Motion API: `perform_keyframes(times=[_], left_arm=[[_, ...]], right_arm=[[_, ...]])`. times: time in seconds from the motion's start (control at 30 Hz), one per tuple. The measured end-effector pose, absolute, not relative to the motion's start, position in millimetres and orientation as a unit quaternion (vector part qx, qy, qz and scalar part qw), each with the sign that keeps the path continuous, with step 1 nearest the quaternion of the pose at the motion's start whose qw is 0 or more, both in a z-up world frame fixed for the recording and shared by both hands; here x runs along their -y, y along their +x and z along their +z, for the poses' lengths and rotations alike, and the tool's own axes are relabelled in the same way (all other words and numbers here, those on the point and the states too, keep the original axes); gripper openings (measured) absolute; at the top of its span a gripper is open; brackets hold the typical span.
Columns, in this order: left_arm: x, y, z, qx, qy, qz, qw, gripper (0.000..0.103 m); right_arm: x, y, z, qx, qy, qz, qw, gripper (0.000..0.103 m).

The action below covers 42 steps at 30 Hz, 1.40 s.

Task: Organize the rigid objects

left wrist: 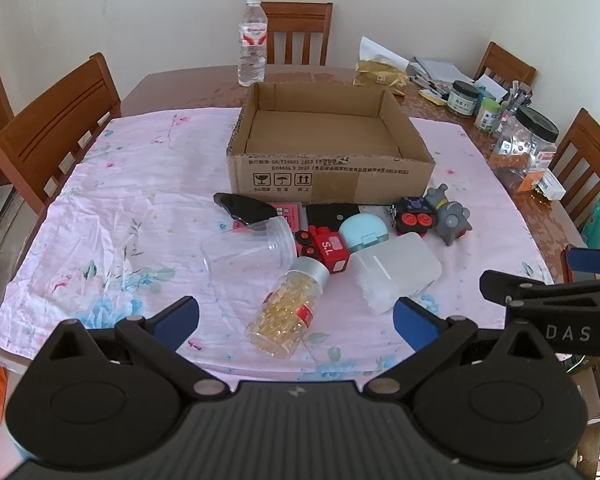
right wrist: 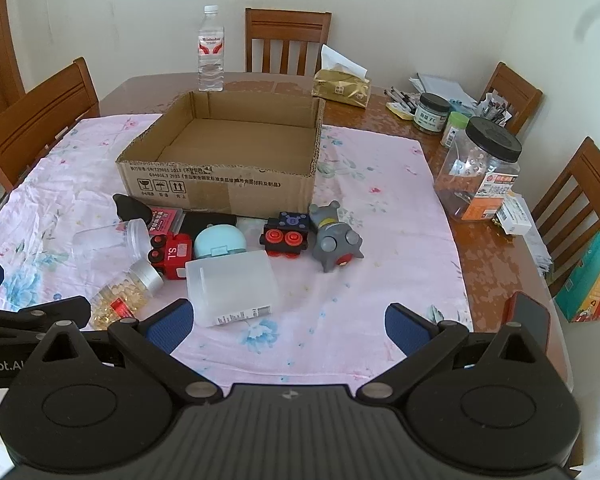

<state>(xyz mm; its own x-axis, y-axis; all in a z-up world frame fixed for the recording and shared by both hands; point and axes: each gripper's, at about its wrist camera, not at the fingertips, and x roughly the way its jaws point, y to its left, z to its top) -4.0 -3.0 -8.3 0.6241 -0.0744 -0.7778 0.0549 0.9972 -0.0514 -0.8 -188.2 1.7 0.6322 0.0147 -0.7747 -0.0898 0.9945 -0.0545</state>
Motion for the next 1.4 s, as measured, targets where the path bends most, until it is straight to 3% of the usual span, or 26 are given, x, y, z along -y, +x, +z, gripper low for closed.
perform_keyframes(times=[0.63,0.97,1.4], left_arm=[[0,7,-61,-0.436,-0.002,-0.049,0.899,0.103],[-13,23,-107,-0.479,0.007,-0.020,0.877,0.103],[-41,25,-117,-0.503,0.039,0.034,0.863,0.103]], right_arm=[[197,5,-41,-0.460,-0.031,0.050,0.886,0.103],[206,15,-52,-0.475,-0.021,0.044,0.878,0.103],[204,22,-57,-0.486,-0.016,0.065,0.872,0.103]])
